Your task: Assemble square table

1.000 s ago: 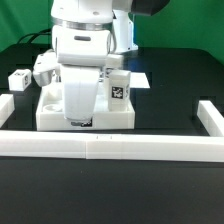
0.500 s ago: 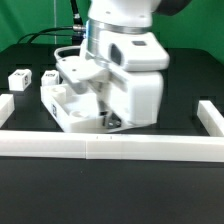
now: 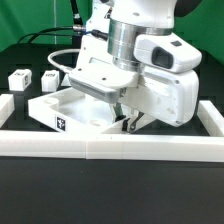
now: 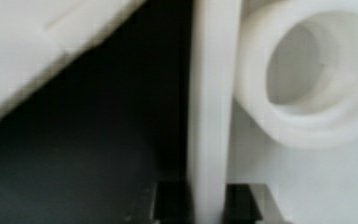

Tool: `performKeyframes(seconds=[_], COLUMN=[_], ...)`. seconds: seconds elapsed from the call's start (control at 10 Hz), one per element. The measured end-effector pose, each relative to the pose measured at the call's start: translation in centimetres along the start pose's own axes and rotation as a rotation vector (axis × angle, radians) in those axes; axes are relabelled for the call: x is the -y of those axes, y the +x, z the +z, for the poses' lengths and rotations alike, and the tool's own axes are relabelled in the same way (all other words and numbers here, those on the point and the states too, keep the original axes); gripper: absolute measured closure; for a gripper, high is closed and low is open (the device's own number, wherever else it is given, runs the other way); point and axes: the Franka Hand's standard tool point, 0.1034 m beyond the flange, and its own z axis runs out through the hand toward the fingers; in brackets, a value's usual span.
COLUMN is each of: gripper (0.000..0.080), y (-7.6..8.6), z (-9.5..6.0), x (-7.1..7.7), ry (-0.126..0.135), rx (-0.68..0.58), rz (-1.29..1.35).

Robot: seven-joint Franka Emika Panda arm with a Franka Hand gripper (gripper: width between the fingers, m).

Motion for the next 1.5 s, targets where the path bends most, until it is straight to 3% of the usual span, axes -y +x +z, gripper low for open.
performKeyframes(seconds=[0.3, 0.4, 0.5, 0.6, 0.8, 0.9, 1.1, 1.3, 1.5], gripper=[0.0738, 0.0738, 0.0738, 0.0738, 0.0738, 0.0738, 0.0738, 0.0725, 0.0722], y=[-0.1, 0.2, 1.4, 2.3, 2.5, 2.7, 3.5, 3.6, 4.2], z=[0.1, 0.1, 0.0, -0.2, -0.2, -0.3, -0.5, -0.4, -0.5], x=[1.0, 1.0, -0.4, -1.8, -2.0, -2.0, -2.8, -3.1, -3.8], ry=[0.026, 0.056, 0.093, 0.099, 0.076, 0.076, 0.098, 0.088, 0.115], rx=[0.001, -0.003, -0.021, -0.050, -0.076, -0.082, -0.111, -0.137, -0.186], rz=[-0.156, -0.213, -0.304, -0.381, -0.575, -0.619, -0.669, -0.760, -0.787])
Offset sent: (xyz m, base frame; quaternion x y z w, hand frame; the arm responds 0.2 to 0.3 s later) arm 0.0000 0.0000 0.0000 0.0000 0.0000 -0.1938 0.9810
